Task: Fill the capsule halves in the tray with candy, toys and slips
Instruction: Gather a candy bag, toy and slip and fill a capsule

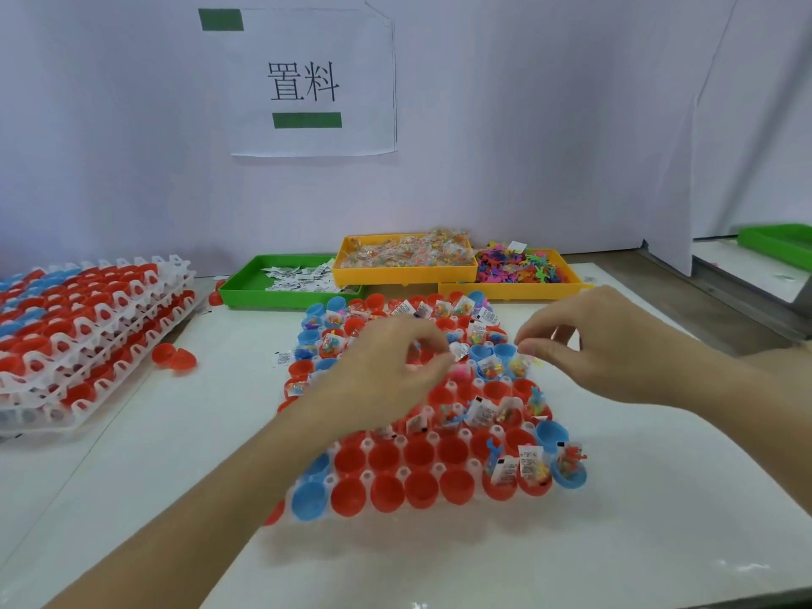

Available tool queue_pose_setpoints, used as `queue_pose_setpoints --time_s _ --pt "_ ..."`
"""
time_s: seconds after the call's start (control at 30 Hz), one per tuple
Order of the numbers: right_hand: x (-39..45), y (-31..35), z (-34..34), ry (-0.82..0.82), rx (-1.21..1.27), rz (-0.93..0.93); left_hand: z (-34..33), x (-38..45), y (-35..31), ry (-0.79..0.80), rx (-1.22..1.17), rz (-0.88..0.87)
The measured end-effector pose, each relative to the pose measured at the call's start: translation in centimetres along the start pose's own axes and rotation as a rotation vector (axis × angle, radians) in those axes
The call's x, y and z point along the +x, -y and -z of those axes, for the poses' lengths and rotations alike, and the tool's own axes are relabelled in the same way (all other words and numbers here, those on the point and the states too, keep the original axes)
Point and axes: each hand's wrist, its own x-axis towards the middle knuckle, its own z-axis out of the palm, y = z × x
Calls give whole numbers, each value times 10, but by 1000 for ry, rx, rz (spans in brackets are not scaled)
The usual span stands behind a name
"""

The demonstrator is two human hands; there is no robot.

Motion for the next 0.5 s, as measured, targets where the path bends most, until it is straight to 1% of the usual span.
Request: queue_pose_setpoints --time_s 0.13,0.2,0.4,0.5 --pt "20 -24 -5 -68 45 -64 25 13 34 -259 -122 161" --pt "39 -38 -8 -106 58 -104 35 19 54 -345 -130 220" --pt "108 -83 -22 -118 112 -262 58 44 106 -460 -188 370" --pt "141 -94 -32 -109 88 -270 63 67 127 -494 -188 418"
